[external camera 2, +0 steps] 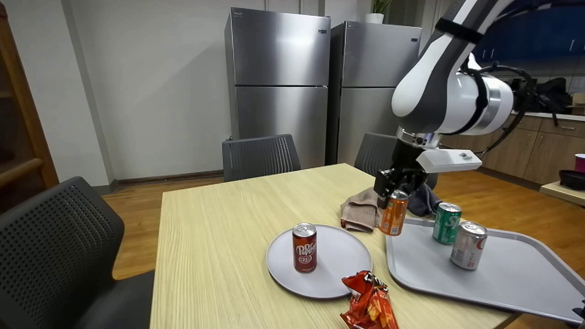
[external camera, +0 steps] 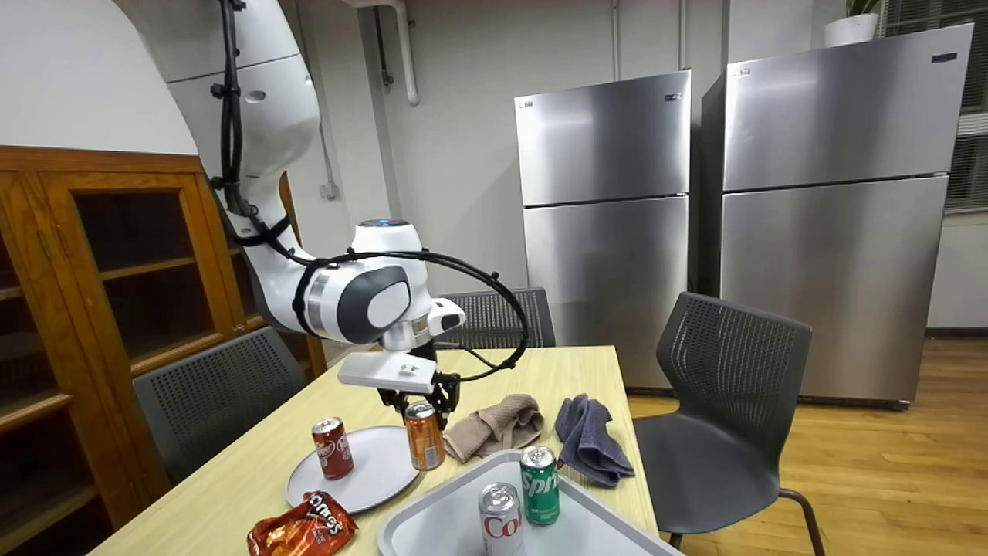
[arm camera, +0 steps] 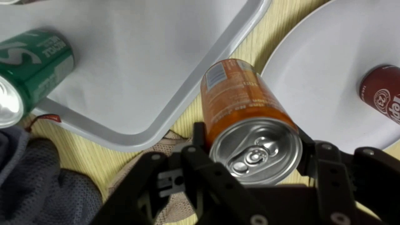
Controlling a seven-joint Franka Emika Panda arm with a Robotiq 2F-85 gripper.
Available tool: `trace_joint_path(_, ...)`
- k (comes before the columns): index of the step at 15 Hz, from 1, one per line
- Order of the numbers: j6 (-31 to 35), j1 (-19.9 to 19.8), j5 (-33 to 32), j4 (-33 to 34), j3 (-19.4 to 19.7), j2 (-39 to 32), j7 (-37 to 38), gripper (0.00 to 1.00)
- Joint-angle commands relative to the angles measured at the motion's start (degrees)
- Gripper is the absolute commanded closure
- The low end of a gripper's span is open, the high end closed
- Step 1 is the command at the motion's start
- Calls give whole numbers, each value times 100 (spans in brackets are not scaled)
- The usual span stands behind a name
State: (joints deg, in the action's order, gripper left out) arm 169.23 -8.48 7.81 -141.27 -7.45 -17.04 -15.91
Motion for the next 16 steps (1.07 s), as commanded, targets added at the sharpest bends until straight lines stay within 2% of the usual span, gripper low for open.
trace_joint_path(1,270,-220,268,-492,-110,427,113,62)
trace_joint_path(4,344,-224,287,-715,10,587,262,62)
trace_joint_path(9,390,273,-380,-1127,858,868,975,62)
trace_joint_path(16,677,676,-925,-1496,1503,940,1695,62)
